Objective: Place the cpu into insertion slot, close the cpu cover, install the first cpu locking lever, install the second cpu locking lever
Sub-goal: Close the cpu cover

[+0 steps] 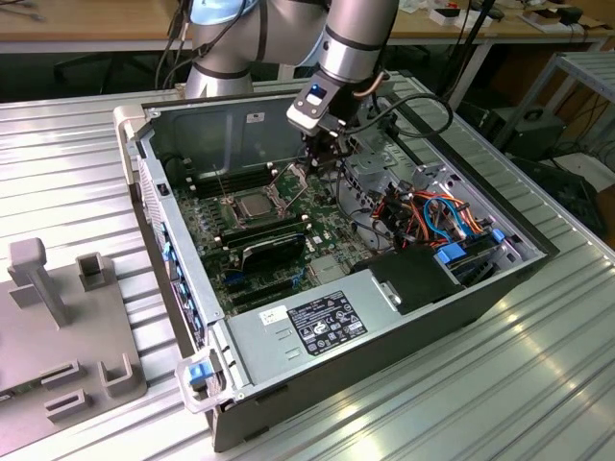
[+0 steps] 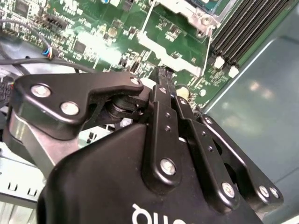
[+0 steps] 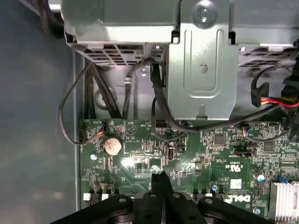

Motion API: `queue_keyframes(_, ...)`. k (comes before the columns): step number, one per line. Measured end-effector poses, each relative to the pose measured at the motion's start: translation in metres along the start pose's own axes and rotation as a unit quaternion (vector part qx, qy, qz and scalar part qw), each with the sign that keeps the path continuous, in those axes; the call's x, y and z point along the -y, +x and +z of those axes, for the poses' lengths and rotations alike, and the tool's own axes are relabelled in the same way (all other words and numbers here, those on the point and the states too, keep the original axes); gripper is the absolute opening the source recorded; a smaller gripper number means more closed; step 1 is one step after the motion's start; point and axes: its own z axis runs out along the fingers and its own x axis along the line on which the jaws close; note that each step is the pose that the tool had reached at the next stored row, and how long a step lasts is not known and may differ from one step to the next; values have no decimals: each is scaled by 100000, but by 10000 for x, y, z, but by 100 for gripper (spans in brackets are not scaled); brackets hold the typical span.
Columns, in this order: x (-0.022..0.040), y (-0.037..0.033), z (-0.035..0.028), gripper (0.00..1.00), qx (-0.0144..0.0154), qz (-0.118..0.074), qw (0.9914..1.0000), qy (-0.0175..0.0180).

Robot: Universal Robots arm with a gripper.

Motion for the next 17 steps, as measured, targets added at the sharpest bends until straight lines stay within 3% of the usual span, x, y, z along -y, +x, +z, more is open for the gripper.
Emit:
queue_keyframes(3,71,0,11,11,-7,11,100000,2)
queue_keyframes(17,100,0,13,11,-30,8,100000,0)
